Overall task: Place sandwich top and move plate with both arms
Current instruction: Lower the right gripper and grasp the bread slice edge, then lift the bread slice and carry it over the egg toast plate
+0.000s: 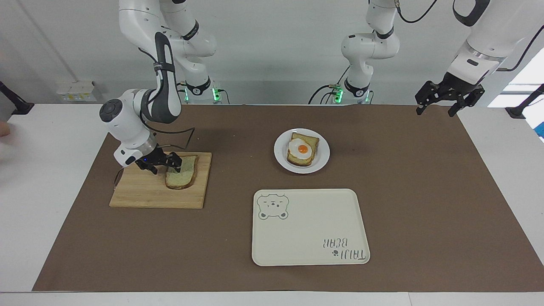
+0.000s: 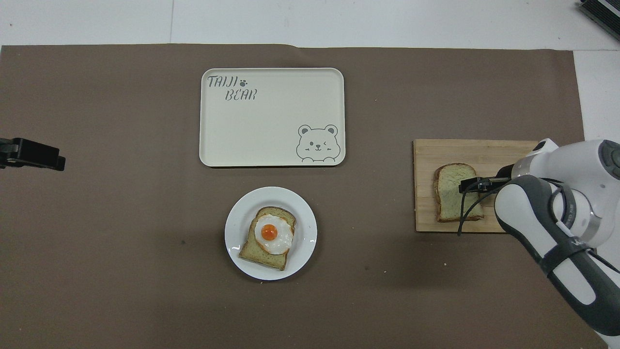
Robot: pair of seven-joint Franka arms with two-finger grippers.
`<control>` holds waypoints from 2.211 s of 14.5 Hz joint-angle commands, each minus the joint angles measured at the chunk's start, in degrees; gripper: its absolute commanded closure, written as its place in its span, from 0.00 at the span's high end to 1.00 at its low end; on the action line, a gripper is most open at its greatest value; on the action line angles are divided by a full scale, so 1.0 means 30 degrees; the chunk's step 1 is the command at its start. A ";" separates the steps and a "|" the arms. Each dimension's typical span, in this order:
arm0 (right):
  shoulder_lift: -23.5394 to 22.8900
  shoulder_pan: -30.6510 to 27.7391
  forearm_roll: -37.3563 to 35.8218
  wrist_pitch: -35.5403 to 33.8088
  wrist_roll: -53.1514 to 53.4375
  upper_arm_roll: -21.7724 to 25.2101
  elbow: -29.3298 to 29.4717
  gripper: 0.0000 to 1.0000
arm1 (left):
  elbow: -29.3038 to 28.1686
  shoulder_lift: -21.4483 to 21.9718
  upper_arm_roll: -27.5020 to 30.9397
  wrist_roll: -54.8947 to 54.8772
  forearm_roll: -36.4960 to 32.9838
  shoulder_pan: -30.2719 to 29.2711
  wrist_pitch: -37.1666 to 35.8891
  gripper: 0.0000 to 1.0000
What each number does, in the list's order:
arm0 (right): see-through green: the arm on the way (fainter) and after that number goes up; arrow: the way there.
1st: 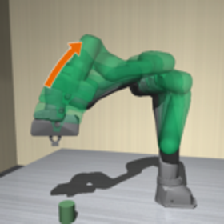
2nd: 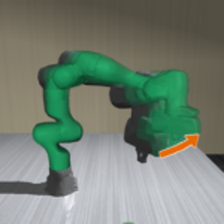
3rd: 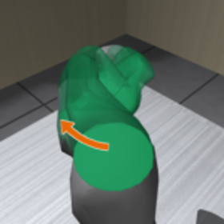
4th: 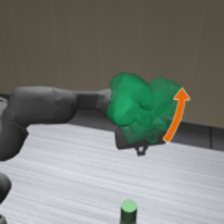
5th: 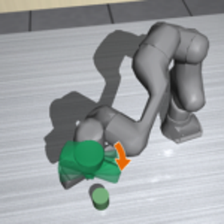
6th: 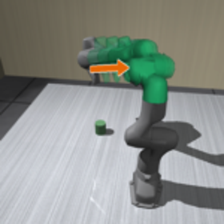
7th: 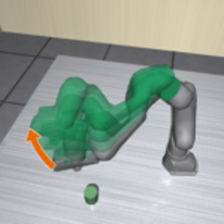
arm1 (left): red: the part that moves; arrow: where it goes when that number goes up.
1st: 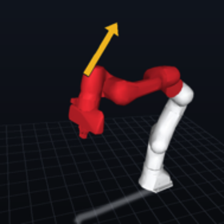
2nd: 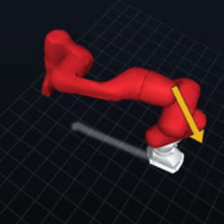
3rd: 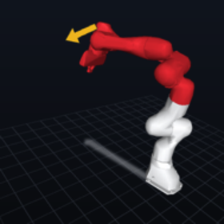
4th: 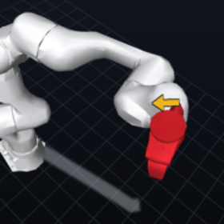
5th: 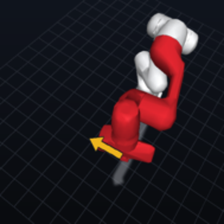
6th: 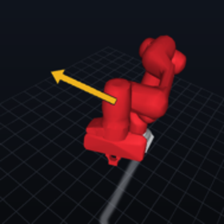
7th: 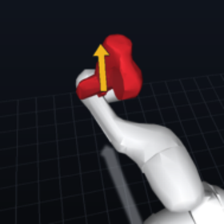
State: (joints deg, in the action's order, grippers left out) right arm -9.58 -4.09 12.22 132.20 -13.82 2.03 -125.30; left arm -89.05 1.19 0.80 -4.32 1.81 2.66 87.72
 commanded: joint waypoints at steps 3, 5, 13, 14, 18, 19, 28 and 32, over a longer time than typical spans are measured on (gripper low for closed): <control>0.0467 -0.0161 0.0672 0.0465 -0.0491 -0.0179 -0.0655 0.05 | 0.0298 -0.0103 -0.0180 0.0179 -0.0193 -0.0211 -0.0384 1.00; 0.0438 -0.0191 0.0701 0.0465 -0.0432 -0.0179 -0.0655 0.00 | 0.0298 -0.0103 -0.0180 0.0179 -0.0193 -0.0211 -0.0384 1.00; 0.0233 -0.0220 0.0672 0.0144 -0.0139 -0.0179 -0.0071 0.00 | 0.0298 -0.0103 -0.0180 0.0150 -0.0193 -0.0211 -0.0384 1.00; 0.0320 -0.0191 0.0672 0.0113 -0.0138 -0.0179 -0.0011 0.00 | 0.0298 -0.0103 -0.0180 0.0179 -0.0193 -0.0211 -0.0384 1.00; 0.0467 -0.0044 0.0672 -0.1813 0.1058 -0.0237 0.1624 0.00 | 0.0298 -0.0103 -0.0180 0.0179 -0.0193 -0.0211 -0.0384 1.00; 0.0525 -0.0044 0.0672 -0.2458 0.1353 -0.0296 0.2094 0.00 | 0.0298 -0.0103 -0.0180 0.0179 -0.0193 -0.0211 -0.0384 1.00; 0.0409 0.2821 0.3981 -0.6538 0.1822 -0.0707 0.5058 0.00 | 0.0298 -0.0103 -0.0180 0.0179 -0.0193 -0.0211 -0.0384 1.00; 0.0409 0.6215 0.4070 -0.4842 0.4250 -0.0707 0.5028 0.00 | 0.0298 -0.0103 -0.0180 0.0179 -0.0193 -0.0211 -0.0384 1.00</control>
State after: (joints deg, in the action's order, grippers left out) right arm -8.04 10.33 23.34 115.56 -4.18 -0.22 -110.74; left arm -89.05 1.19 0.80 -4.31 1.81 2.65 87.72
